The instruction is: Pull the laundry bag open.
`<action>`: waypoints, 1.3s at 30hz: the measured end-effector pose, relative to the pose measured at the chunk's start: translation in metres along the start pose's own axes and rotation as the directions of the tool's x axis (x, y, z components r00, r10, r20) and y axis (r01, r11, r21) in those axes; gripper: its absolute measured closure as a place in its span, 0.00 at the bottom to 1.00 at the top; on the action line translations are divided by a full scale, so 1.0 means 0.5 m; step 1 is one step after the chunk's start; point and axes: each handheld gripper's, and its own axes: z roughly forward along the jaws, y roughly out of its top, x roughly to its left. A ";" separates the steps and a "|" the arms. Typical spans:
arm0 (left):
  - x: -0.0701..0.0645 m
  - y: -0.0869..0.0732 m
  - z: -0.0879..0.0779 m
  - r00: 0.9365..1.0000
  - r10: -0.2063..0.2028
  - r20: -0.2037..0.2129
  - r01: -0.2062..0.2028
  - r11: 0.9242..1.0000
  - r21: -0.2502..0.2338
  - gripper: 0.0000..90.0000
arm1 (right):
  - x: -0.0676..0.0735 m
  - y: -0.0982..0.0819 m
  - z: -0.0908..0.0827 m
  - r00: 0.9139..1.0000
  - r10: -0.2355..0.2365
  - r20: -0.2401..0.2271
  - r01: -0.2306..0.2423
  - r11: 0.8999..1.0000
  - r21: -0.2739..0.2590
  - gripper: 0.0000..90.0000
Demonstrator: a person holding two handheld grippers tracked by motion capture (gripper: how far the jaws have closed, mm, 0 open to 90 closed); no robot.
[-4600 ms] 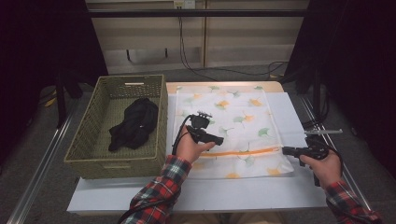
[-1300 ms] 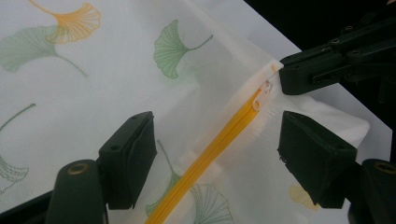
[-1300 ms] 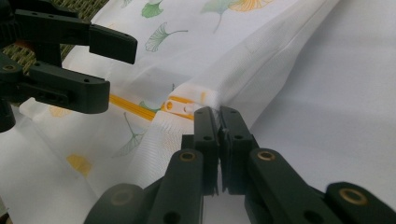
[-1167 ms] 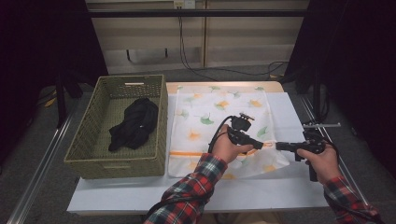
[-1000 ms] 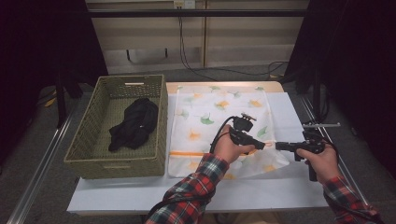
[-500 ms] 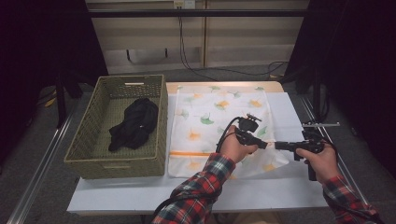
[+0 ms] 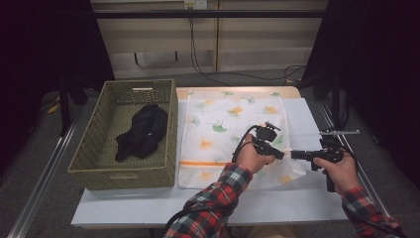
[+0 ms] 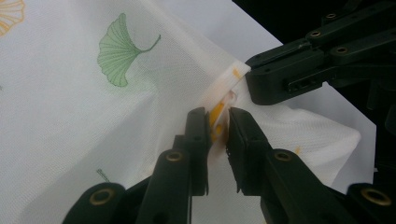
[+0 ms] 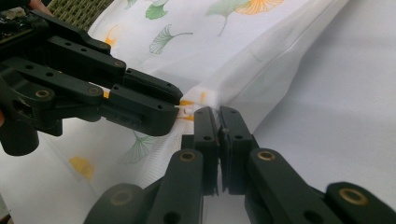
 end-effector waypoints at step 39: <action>-0.011 0.009 -0.001 0.998 -0.068 -0.010 0.069 0.997 0.034 1.00 | 0.011 0.004 -0.002 1.000 0.001 -0.027 -0.001 1.000 -0.002 0.97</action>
